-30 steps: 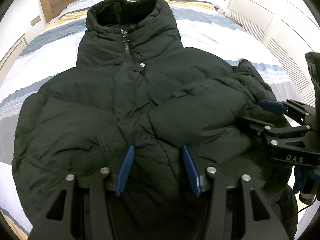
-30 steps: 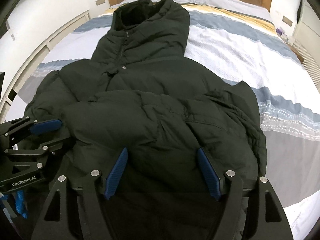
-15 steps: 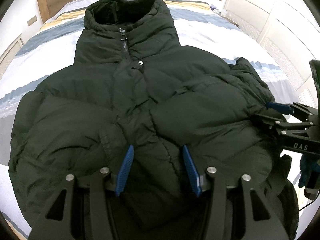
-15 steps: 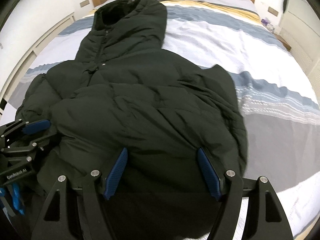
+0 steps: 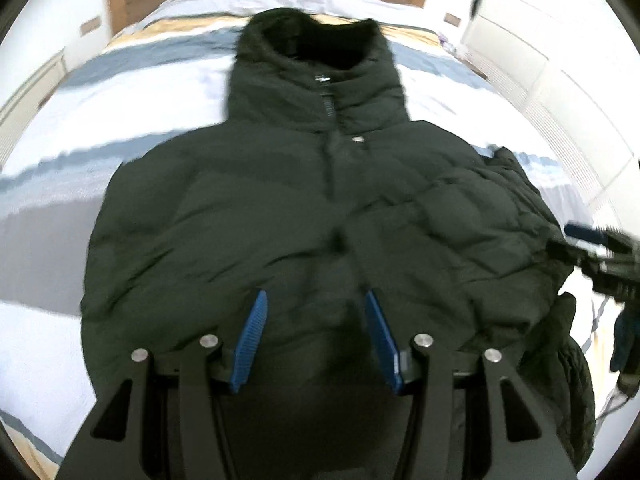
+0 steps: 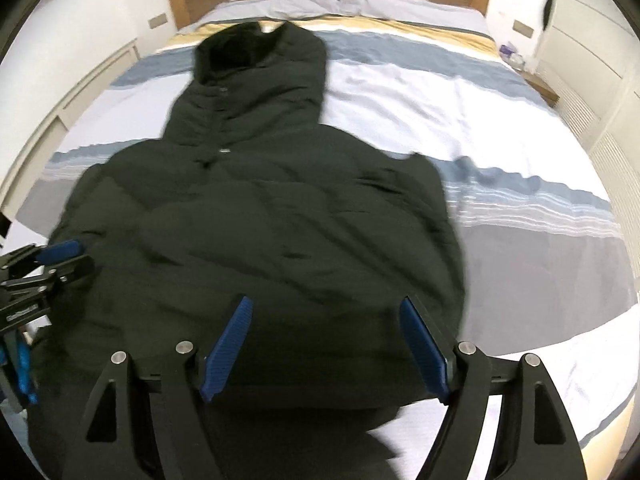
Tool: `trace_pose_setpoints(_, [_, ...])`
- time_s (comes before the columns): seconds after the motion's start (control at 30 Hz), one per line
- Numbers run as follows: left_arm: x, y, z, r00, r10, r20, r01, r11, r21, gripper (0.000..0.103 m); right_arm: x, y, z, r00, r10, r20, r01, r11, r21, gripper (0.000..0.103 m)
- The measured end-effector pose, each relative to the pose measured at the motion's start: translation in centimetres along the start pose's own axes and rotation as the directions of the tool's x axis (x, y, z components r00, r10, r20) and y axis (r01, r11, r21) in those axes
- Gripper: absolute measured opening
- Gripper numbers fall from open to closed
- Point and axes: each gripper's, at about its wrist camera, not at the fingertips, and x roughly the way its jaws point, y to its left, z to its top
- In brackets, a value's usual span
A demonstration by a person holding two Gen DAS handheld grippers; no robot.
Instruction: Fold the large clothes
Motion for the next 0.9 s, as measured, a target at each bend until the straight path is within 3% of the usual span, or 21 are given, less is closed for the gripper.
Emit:
trace_pose_setpoints(0.17, [0.7, 2.6, -1.6, 0.999, -0.038, -0.022, 0.038, 0.999, -0.023, 0.05, 2.1, 2.7, -2.0, 0.995, -0.002, -0.098, 0.007, 0.999, 0.045, 0.076])
trace_pose_setpoints(0.37, [0.9, 3.2, -2.4, 0.997, -0.065, -0.041, 0.065, 0.998, -0.016, 0.05, 2.1, 3.0, -3.6, 0.99, -0.009, -0.14, 0.018, 0.998, 0.065, 0.076])
trace_pose_setpoints(0.6, [-0.1, 3.0, -1.8, 0.999, 0.011, -0.046, -0.012, 0.999, -0.031, 0.05, 1.4, 1.5, -3.8, 0.99, 0.059, -0.124, -0.053, 0.997, 0.057, 0.077])
trace_pose_setpoints(0.9, [-1.4, 2.0, 1.7, 0.994, 0.106, -0.009, -0.107, 0.994, -0.028, 0.05, 0.7, 1.0, -0.2, 0.988, 0.138, -0.073, -0.138, 0.99, 0.01, 0.077])
